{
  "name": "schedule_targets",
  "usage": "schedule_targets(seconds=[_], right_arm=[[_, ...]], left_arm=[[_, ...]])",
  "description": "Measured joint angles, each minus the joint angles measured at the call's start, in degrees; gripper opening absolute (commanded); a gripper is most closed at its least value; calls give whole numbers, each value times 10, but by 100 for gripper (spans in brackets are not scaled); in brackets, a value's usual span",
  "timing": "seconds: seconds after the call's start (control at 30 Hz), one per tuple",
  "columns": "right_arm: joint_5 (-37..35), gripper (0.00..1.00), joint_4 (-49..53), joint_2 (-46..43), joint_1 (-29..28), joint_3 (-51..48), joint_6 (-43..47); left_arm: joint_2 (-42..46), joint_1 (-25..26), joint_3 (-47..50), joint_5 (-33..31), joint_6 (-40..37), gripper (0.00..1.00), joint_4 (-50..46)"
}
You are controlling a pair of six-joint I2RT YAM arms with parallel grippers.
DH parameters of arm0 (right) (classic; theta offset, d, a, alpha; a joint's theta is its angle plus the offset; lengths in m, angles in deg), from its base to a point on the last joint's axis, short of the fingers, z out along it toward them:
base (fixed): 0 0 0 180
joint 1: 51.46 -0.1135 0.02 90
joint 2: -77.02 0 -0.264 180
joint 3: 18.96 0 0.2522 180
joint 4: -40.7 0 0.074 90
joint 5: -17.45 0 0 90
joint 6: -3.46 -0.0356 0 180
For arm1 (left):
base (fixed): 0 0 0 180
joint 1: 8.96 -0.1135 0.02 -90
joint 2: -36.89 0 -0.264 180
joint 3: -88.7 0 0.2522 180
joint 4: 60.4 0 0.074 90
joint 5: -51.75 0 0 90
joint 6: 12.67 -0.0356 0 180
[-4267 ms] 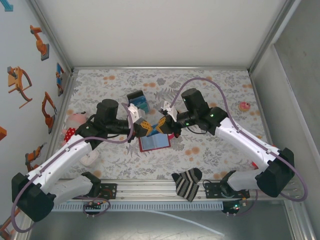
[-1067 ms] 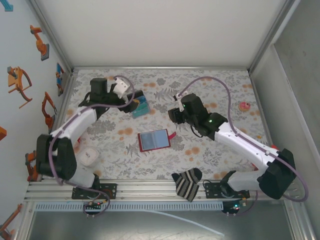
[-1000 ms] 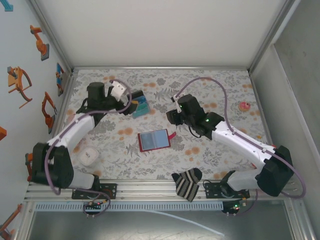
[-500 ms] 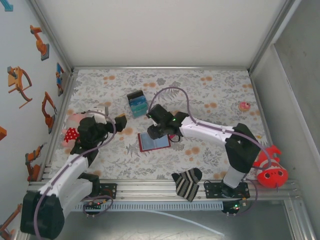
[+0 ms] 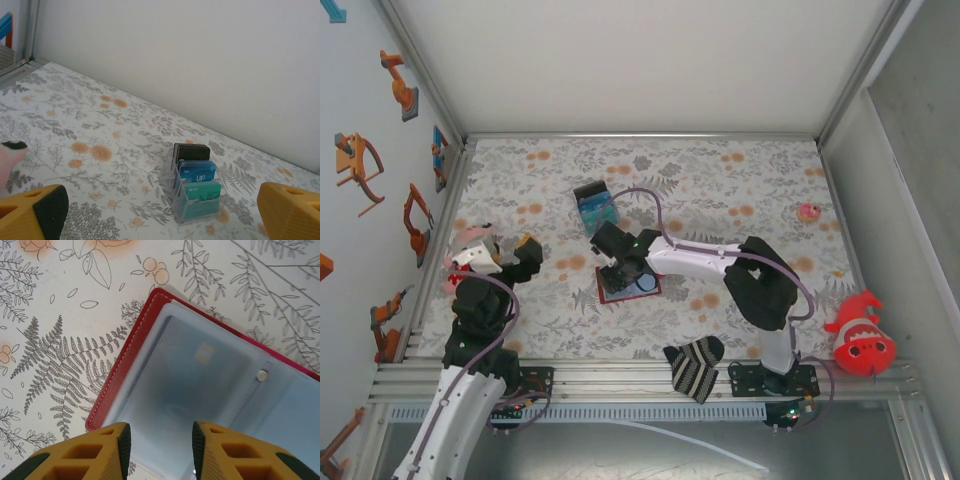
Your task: Take the credit cards out of the card holder
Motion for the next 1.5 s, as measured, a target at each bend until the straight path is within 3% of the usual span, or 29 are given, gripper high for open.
schedule_targets(seconds=[0.37, 0.8, 0.97, 1.3, 1.5], right_arm=[[1, 56, 23, 31, -3, 26, 1], [5, 61, 24, 43, -11, 26, 2], [1, 55, 23, 46, -11, 27, 2], [-31, 31, 23, 47, -11, 27, 2], [-57, 32, 23, 45, -12, 26, 2]], left_arm=[[-15, 0, 2, -21, 11, 97, -41], [-71, 0, 2, -15, 18, 97, -37], [-75, 0, 2, -15, 19, 97, -37], [-73, 0, -2, -15, 19, 97, -42], [-60, 0, -10, -15, 19, 97, -52]])
